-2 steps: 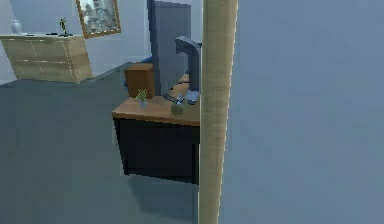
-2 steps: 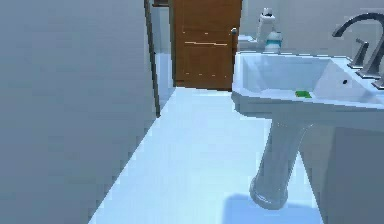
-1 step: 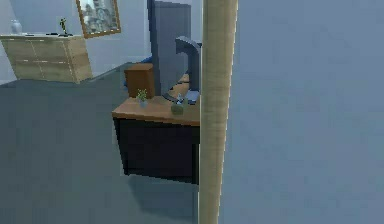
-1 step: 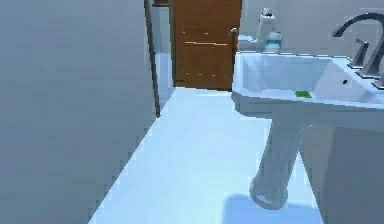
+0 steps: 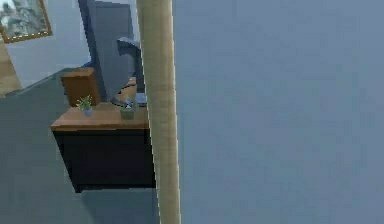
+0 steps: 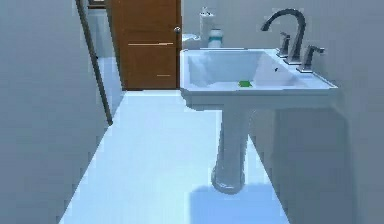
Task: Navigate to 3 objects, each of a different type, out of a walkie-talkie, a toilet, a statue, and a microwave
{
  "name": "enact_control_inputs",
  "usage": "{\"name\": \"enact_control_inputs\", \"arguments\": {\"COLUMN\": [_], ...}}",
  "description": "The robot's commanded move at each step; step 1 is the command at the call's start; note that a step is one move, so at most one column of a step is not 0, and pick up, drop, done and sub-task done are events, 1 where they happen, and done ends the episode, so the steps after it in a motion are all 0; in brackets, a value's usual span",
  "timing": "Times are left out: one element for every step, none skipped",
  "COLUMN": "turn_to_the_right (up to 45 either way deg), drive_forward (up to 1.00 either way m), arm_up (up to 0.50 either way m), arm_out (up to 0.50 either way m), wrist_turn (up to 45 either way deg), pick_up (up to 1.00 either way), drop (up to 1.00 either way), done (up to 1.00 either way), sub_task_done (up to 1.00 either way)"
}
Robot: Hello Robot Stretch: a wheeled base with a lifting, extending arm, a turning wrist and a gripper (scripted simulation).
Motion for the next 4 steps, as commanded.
{"name": "enact_control_inputs", "arguments": {"turn_to_the_right": [0.0, -45.0, -6.0, 0.0], "drive_forward": [0.05, 0.0, 0.0, 0.35], "arm_up": [0.0, 0.0, 0.0, 0.0], "arm_out": [0.0, 0.0, 0.0, 0.0], "wrist_turn": [0.0, 0.0, 0.0, 0.0], "pick_up": [0.0, 0.0, 0.0, 0.0], "drop": [0.0, 0.0, 0.0, 0.0], "done": [0.0, 0.0, 0.0, 0.0], "sub_task_done": [0.0, 0.0, 0.0, 0.0]}}
